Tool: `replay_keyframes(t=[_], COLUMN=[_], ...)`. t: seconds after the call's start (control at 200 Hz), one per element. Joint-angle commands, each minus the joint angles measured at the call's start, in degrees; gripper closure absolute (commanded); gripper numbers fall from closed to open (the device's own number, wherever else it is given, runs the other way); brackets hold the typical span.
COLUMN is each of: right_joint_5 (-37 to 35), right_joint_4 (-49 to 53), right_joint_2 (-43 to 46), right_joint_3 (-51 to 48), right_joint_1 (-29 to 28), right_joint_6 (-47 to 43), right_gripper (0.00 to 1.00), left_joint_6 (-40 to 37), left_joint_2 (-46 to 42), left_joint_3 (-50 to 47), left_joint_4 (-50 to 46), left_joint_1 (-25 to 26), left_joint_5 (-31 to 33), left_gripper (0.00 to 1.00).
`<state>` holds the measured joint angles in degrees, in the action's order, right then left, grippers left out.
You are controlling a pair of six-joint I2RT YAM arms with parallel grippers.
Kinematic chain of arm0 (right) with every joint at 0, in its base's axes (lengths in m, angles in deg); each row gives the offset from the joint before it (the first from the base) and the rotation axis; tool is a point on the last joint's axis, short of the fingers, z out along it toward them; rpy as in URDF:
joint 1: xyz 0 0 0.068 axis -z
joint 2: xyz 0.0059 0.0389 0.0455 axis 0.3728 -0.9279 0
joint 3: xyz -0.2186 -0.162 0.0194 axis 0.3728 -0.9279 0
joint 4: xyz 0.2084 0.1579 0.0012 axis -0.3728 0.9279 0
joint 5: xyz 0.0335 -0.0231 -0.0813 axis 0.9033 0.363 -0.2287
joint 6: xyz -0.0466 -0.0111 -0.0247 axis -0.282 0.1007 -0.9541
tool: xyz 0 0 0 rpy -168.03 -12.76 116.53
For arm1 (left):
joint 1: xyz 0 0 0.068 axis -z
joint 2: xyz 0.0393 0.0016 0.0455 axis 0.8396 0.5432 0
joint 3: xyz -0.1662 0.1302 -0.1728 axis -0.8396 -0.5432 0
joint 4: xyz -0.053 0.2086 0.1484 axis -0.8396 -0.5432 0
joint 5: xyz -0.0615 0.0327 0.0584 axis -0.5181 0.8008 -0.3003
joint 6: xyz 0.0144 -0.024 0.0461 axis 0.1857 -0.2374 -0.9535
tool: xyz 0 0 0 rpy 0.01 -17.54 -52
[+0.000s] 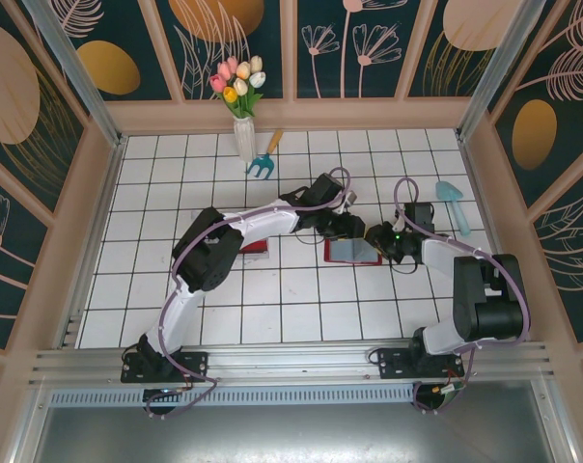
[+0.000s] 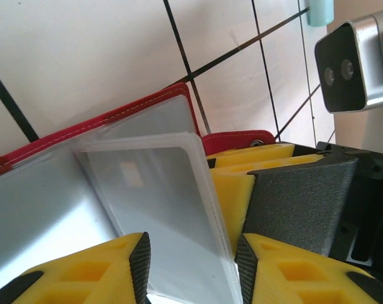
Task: Take the credit cards out of the card holder
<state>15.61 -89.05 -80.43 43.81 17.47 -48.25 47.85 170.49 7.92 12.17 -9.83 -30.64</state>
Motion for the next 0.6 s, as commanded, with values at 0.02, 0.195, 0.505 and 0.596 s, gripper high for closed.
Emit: replay_keyframes(t=[0.02, 0.195, 0.505, 0.596], right_joint_5=[0.8, 0.9, 0.9, 1.3], right_joint_4=[-0.1, -0.3, -0.3, -0.4], right_joint_2=[0.3, 0.3, 0.1, 0.5], right_joint_3=[-0.9, -0.9, -0.9, -0.9], right_joint_1=[0.2, 0.2, 0.2, 0.2], right_joint_6=[-0.2, -0.2, -0.3, -0.4], right_gripper=[0.66, 0.66, 0.66, 0.66], left_joint_6=[-1.4, -1.8, -2.1, -1.9], left_joint_2=[-3.1, -3.0, -4.5, -4.4], left_joint_3=[-1.6, -2.6, -4.2, -4.2], left_joint_4=[-0.9, -1.8, -1.6, -1.6], left_joint_1=[0.4, 0.3, 0.3, 0.3], left_joint_5=[1.6, 2.7, 3.2, 3.2], left_gripper=[0.56, 0.57, 0.57, 0.57])
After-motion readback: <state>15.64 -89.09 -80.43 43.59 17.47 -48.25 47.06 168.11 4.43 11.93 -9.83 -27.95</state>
